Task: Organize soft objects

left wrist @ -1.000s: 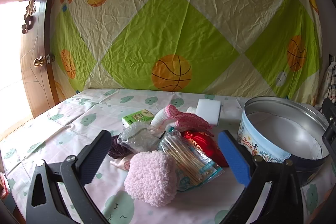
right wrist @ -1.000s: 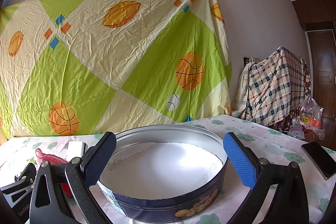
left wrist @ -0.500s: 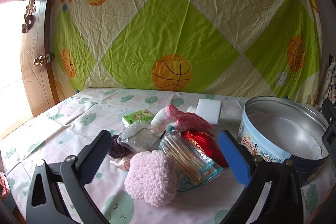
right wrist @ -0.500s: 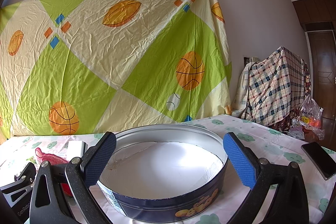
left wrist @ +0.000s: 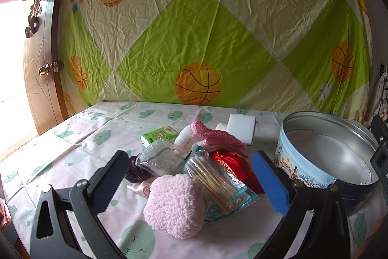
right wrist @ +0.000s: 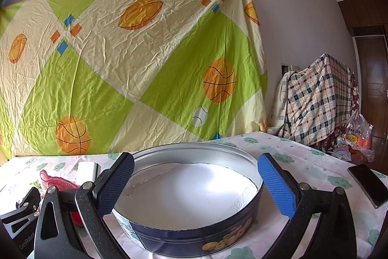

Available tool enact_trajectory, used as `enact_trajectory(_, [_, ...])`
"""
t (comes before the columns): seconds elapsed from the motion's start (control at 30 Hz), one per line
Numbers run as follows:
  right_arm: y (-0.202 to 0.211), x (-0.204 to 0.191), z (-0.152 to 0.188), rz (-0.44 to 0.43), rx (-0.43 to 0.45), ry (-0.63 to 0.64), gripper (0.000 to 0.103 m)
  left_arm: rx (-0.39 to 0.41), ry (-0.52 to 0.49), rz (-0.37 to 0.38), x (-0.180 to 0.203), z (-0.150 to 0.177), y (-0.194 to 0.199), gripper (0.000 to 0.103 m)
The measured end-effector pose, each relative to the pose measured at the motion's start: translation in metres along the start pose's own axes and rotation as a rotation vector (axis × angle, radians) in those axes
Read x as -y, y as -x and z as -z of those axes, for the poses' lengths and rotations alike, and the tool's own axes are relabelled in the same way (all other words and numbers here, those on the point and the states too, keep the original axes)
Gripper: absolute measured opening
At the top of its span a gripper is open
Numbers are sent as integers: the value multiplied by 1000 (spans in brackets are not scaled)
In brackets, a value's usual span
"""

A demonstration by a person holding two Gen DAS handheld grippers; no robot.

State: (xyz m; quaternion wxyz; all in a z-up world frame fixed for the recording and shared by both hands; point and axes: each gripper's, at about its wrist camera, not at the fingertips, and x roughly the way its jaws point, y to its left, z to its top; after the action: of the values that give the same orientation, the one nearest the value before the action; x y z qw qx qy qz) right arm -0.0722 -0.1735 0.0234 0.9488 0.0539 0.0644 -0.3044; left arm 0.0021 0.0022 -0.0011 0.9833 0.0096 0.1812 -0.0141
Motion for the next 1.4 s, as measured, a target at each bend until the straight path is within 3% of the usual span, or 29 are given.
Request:
enact_trajectory(0.43, [-1, 0, 0, -10, -8, 14, 103, -9, 27, 27, -1, 4, 1, 103])
enact_trajectory(0.67, [-9, -2, 0, -80, -79, 12, 102, -52, 27, 17, -39, 4, 9, 103])
enact_trajectory(0.83, [0, -24, 12, -263, -197, -11, 102, -99, 25, -85, -91, 9, 6, 103])
enact_trajectory(1.0, [7, -73, 28, -433, -326, 49, 102, -138, 104, -131, -141, 19, 5, 103])
enact_trajectory(1.17, [11, -121, 42, -581, -442, 56, 101, -160, 133, -173, -167, 26, 1, 103])
enact_trajectory(1.3, [8, -156, 55, -633, -545, 94, 76, -172, 137, -180, -177, 31, -1, 103])
enact_trajectory(1.4, [-2, -177, 69, -645, -643, 125, 67, -182, 148, -171, -183, 34, -1, 102])
